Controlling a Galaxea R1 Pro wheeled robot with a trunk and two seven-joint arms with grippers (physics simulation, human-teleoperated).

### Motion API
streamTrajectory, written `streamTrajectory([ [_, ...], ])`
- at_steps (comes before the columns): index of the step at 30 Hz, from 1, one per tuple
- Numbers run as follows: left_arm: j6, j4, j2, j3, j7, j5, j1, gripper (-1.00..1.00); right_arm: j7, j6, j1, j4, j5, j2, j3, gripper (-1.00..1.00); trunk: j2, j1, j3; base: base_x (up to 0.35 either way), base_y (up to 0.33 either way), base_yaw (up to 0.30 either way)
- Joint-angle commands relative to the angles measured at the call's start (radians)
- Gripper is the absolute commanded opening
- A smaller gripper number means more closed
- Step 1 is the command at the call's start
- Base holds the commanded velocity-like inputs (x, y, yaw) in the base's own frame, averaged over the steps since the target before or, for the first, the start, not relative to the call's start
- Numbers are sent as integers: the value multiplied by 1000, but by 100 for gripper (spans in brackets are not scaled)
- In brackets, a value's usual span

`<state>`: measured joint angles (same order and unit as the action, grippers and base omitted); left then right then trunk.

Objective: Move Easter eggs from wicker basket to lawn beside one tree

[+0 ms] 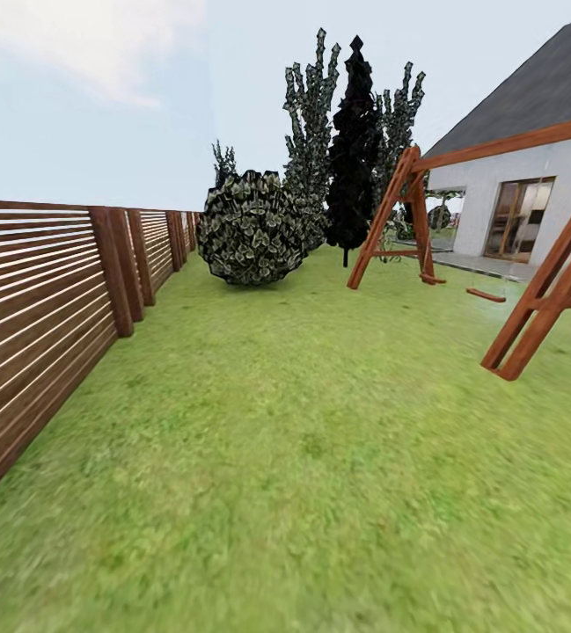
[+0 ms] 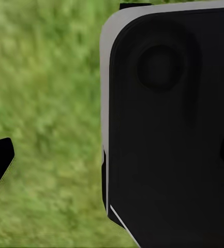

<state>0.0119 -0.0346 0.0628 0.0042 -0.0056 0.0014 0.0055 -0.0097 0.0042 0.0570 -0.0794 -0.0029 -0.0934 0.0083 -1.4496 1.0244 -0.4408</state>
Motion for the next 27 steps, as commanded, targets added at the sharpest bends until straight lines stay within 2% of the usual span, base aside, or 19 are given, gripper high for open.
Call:
streamTrajectory([
  [1, 1, -2, 0, 0, -1, 0, 1, 100, -1, 0, 1, -2, 0, 0, 1, 100, 0, 1, -1, 335, 0, 0],
  [7, 1, -2, 1, -1, -1, -2, 1, 100, -1, 0, 1, -2, 0, 0, 1, 100, 0, 1, -1, 335, 50, 0],
  [27, 2, -4, 0, 0, -1, 0, 1, 100, -1, 0, 1, -2, 2, 0, 2, 100, 0, 1, -1, 334, 138, -3],
])
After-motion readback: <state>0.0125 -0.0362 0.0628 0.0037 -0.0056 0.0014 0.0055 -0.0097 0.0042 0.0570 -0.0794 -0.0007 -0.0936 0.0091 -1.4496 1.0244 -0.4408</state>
